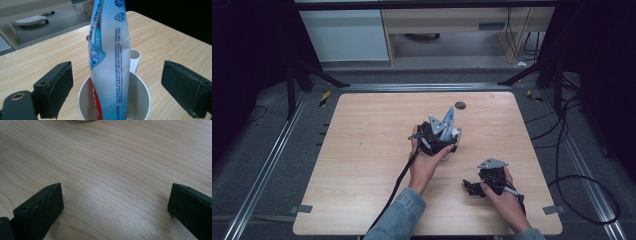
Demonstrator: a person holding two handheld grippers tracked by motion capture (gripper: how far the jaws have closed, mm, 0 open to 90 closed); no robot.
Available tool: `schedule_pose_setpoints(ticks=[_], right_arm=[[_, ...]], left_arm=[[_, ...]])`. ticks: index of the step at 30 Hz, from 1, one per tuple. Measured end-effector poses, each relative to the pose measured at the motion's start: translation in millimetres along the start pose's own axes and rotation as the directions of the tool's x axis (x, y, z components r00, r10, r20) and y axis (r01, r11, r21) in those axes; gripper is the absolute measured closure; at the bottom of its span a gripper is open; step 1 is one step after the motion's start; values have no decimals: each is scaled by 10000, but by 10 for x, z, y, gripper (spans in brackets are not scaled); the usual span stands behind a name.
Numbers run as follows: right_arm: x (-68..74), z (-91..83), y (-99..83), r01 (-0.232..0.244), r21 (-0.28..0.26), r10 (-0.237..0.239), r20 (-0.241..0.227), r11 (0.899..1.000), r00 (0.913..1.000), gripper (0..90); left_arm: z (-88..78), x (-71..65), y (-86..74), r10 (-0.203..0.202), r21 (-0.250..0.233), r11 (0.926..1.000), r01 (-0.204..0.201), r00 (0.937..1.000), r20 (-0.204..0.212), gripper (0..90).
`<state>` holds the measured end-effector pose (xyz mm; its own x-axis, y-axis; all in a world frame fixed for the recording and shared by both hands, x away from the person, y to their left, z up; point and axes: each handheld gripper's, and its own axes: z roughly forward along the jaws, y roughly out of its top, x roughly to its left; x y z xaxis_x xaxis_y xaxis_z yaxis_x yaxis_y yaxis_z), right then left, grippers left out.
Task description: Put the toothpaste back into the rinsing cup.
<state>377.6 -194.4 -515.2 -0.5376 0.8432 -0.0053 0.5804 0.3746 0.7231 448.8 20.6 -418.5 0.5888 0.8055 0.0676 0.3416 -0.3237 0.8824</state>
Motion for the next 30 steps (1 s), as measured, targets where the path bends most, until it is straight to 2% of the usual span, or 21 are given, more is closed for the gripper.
schedule_pose_setpoints(ticks=[7,13,19,27,30], right_arm=[[0,0,0,0,1,0,2,10000,10000,4],[0,0,0,4,4,-4,-5,10000,10000,4],[0,0,0,0,-1,0,-1,10000,10000,4],[0,0,0,2,-3,-2,0,10000,10000,4],[0,0,0,-2,-1,2,1,10000,10000,4]], left_arm=[[-40,0,13,113,-22,9999,-113,9999,-66,87],[-64,12,17,478,-18,9989,-478,9989,-25,74],[-106,-1,11,1025,181,9946,-1025,9947,-2,71],[-173,-11,-42,1299,262,9912,-1299,9915,25,66],[-208,-13,-71,1515,259,9881,-1515,9884,35,65]])
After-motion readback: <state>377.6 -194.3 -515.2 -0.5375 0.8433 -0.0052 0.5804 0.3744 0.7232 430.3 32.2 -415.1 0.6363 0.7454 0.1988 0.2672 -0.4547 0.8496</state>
